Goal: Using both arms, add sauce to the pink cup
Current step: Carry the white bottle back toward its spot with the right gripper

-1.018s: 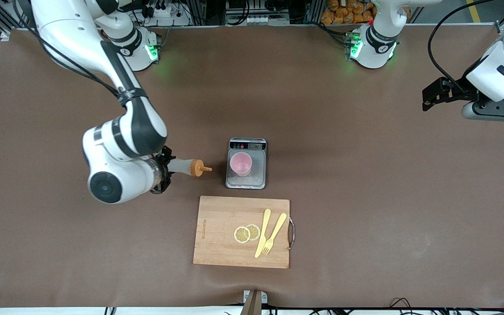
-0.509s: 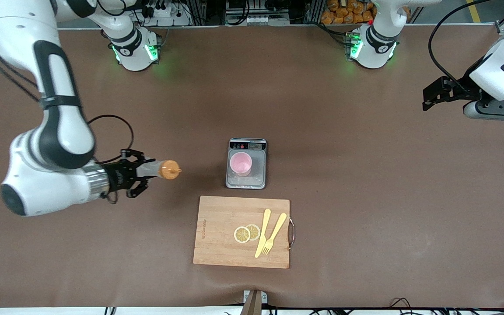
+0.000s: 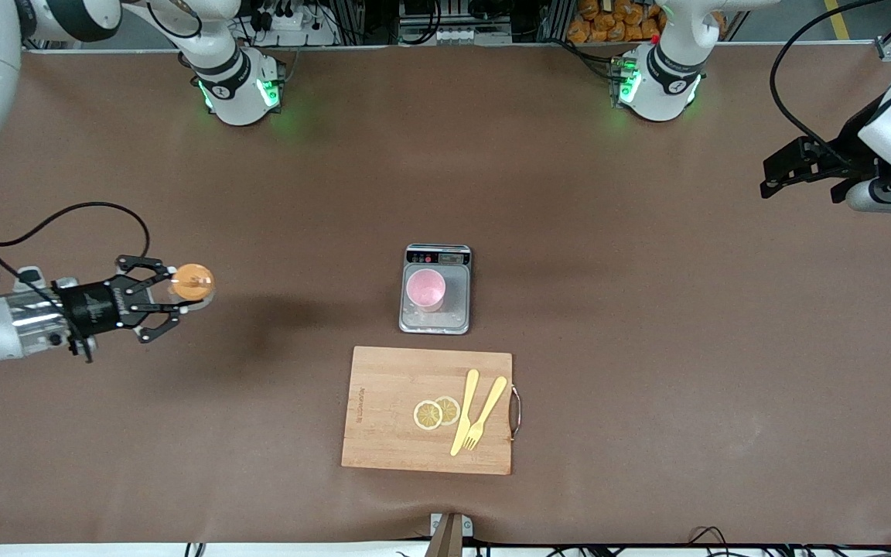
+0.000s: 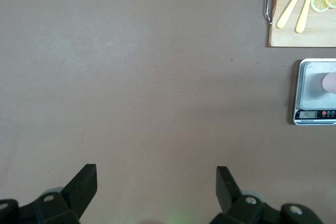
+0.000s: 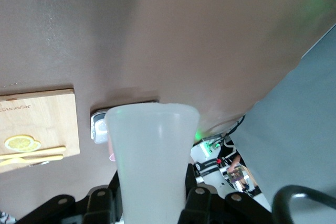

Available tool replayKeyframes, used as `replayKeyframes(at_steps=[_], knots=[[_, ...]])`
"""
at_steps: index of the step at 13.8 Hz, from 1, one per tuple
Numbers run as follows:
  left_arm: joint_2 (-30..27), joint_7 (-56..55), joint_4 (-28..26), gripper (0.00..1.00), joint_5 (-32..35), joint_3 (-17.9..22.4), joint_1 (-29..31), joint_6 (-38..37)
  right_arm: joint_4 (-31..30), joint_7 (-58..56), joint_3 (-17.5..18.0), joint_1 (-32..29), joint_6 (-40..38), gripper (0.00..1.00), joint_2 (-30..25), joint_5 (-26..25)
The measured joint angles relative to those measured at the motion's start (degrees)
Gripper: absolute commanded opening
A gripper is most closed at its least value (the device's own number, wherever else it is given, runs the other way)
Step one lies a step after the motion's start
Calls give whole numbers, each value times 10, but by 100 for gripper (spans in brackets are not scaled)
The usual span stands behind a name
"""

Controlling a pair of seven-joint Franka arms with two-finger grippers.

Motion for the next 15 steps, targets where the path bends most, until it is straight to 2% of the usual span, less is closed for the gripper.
replayKeyframes(at_steps=[4, 9, 15], knots=[[-8, 42, 1, 100, 0, 4, 2, 9, -31, -109, 0, -55, -24, 38, 20, 2], [-9, 104, 1, 100, 0, 6, 20, 9, -49, -222, -1, -129, -34, 38, 84, 3], [-8, 133, 0, 100, 2, -3, 35, 9, -51, -308, -1, -173, -34, 38, 151, 3]])
